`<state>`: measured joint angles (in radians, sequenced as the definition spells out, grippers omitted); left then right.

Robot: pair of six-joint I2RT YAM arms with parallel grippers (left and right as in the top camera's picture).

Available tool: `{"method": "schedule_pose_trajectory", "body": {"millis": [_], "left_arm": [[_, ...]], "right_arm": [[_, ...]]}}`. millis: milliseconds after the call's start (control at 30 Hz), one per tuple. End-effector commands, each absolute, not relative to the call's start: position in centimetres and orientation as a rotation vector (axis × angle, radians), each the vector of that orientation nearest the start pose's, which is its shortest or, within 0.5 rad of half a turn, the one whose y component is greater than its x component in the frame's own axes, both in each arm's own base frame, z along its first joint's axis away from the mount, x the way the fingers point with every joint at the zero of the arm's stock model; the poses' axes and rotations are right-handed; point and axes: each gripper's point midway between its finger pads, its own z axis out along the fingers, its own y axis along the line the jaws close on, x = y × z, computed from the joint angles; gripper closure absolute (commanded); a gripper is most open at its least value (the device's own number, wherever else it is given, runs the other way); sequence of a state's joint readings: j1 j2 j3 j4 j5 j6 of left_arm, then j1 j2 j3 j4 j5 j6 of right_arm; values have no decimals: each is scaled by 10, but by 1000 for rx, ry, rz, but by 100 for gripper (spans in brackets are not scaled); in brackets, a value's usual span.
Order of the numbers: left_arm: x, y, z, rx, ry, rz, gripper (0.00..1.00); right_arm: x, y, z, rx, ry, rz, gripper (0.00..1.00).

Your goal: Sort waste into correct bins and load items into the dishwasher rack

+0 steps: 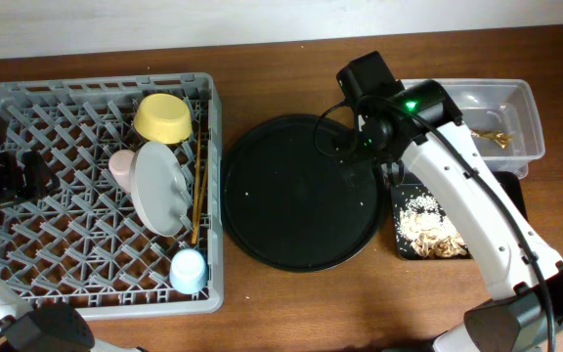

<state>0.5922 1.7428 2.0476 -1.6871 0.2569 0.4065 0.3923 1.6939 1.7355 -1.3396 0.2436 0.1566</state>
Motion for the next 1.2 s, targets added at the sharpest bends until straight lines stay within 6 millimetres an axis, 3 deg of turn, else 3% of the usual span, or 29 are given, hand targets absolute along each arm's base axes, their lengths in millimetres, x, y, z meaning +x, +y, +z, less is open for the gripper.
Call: {"method": "schedule_pose_trajectory", "body": {"millis": [0, 133, 300, 367, 400, 533, 700, 833, 900, 1033, 1167], "left_arm": [[294, 145, 270, -230, 2833, -197, 1], [295, 145, 270, -230, 2833, -197, 1], [294, 145, 270, -230, 2833, -197, 1], [294, 145, 270, -230, 2833, -197, 1], [295, 145, 270, -230, 2833, -197, 1], [295, 145, 270, -230, 2833, -197, 1], [294, 145, 270, -230, 2833, -197, 1], [294, 145, 270, -230, 2833, -197, 1], [294, 145, 270, -230, 2833, -197, 1], [294, 145, 270, -231, 2833, -198, 1], [295, 145, 270, -230, 2833, -197, 1]], "right_arm": [[350, 94, 214, -274, 2788, -257, 1], [347, 88, 238, -322, 2710, -263, 1], [358, 82, 334, -188, 2329, -136, 1], [352, 76, 372, -138, 2200, -63, 1], [341, 69, 394, -112, 2132, -24, 1], [304, 36, 443, -15, 1976, -9, 1], [252, -3, 483, 108, 1764, -35, 2], [219, -17, 481, 161, 1569, -35, 1], [206, -18, 458, 161, 1507, -23, 1], [187, -20, 380, 159, 1448, -18, 1], [190, -14, 327, 120, 1347, 12, 1]]}}
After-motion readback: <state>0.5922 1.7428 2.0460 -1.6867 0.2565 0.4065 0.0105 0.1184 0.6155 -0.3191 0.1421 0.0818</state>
